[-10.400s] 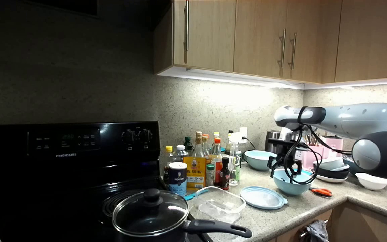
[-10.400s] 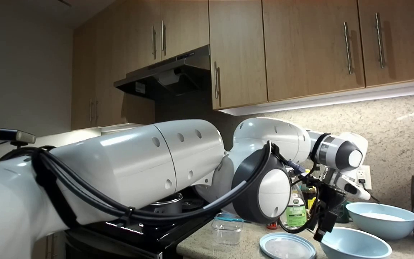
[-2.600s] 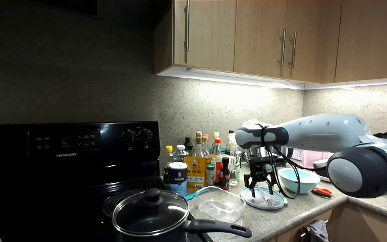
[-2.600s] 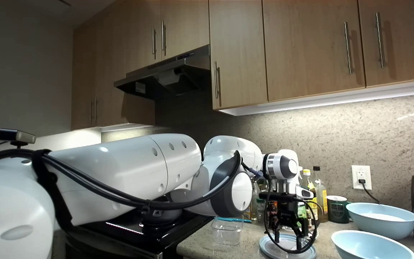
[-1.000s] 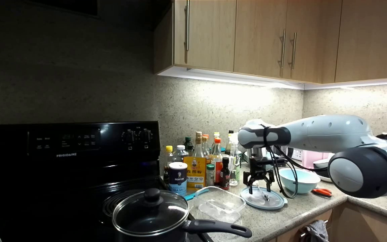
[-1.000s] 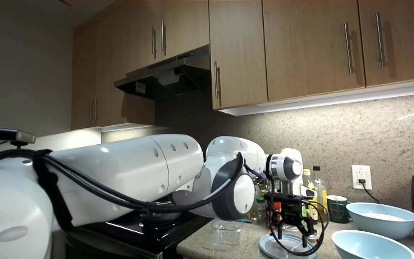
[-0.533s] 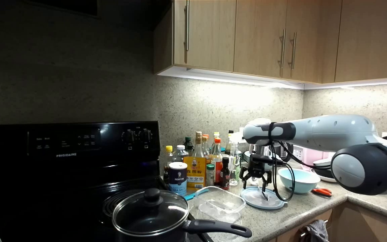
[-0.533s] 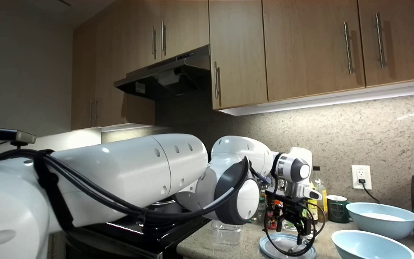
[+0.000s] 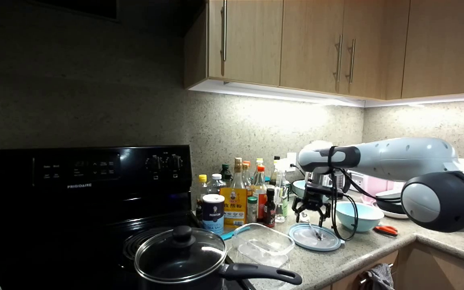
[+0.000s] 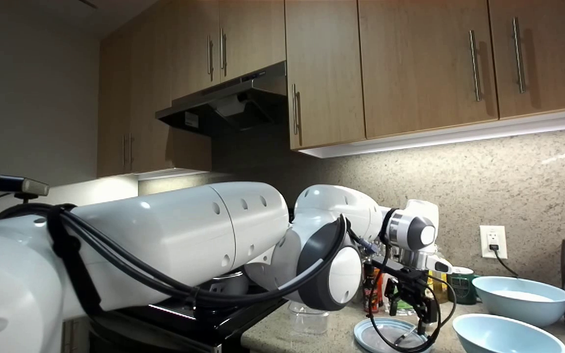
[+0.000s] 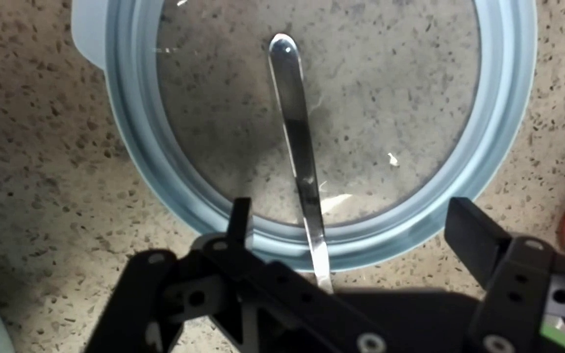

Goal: Remove the spoon from the bowl and put it on the lid that is on the counter

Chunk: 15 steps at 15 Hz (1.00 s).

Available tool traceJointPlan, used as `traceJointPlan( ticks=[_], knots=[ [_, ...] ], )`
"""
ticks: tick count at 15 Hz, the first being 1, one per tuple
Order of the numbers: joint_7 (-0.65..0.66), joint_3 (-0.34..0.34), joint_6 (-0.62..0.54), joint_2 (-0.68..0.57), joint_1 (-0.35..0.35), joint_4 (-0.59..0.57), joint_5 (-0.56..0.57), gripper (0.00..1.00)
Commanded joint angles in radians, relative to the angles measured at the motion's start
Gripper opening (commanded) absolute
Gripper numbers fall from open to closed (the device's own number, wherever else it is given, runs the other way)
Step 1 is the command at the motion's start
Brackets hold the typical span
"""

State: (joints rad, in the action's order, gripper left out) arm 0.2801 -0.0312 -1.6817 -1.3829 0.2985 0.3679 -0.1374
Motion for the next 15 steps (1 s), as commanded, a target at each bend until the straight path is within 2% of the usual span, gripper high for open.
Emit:
traceJointPlan(
  ticks=[1,4,5,7,15],
  knots=[
    [0.017,-0.005,0.038,0.022,-0.007,0.032,-0.011,1.00],
    [0.001,-0.009,0.082,0.022,-0.015,0.031,-0.012,1.00],
    [-0.006,-0.013,0.100,0.022,-0.014,0.032,-0.015,0.75],
    [-0.026,-0.016,0.126,0.018,-0.013,0.028,-0.015,0.68],
    [-0.135,-0.029,0.159,0.016,0.011,0.018,-0.019,0.15]
  ],
)
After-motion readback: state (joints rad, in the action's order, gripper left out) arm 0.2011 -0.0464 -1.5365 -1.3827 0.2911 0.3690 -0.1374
